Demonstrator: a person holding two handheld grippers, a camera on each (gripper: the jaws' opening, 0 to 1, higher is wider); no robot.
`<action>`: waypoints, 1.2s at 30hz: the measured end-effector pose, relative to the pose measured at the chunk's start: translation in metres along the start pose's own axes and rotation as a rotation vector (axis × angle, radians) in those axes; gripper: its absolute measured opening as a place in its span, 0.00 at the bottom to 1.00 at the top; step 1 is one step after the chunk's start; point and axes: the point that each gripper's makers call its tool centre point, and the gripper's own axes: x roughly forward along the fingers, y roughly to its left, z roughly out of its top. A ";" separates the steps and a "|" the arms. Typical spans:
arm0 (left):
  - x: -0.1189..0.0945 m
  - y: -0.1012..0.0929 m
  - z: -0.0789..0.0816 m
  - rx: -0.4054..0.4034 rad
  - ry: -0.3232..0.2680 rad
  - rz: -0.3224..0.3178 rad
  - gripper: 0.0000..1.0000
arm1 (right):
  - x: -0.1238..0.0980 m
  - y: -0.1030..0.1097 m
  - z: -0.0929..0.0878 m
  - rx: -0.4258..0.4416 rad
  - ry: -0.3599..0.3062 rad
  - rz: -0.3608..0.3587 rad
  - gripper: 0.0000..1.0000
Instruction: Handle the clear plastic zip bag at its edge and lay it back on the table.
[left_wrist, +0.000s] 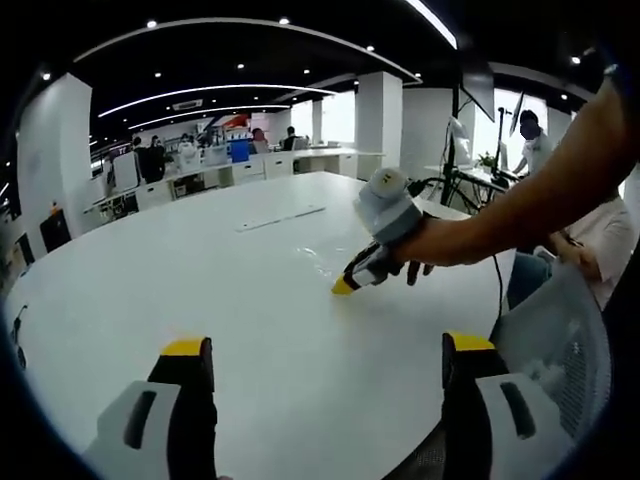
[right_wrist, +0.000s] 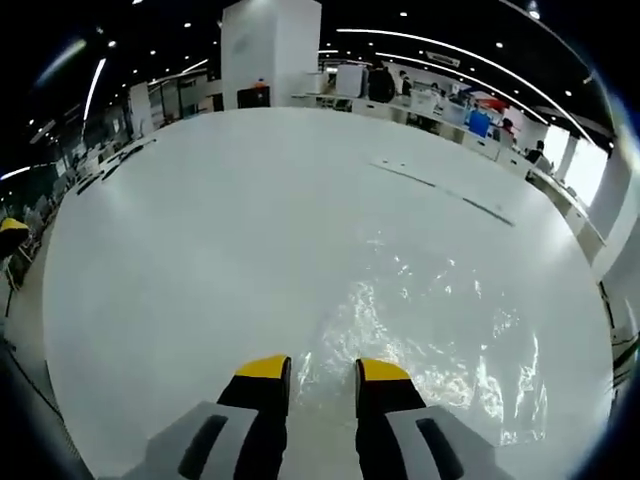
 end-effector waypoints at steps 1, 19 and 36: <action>0.000 0.000 0.000 -0.001 -0.001 0.001 0.94 | 0.000 -0.001 0.001 -0.004 0.001 -0.003 0.21; 0.002 -0.004 0.001 0.019 0.012 -0.015 0.91 | -0.022 0.014 -0.027 -0.194 0.087 0.164 0.00; 0.009 -0.013 0.000 0.062 0.043 -0.058 0.87 | -0.054 0.023 -0.036 -0.304 0.094 0.307 0.00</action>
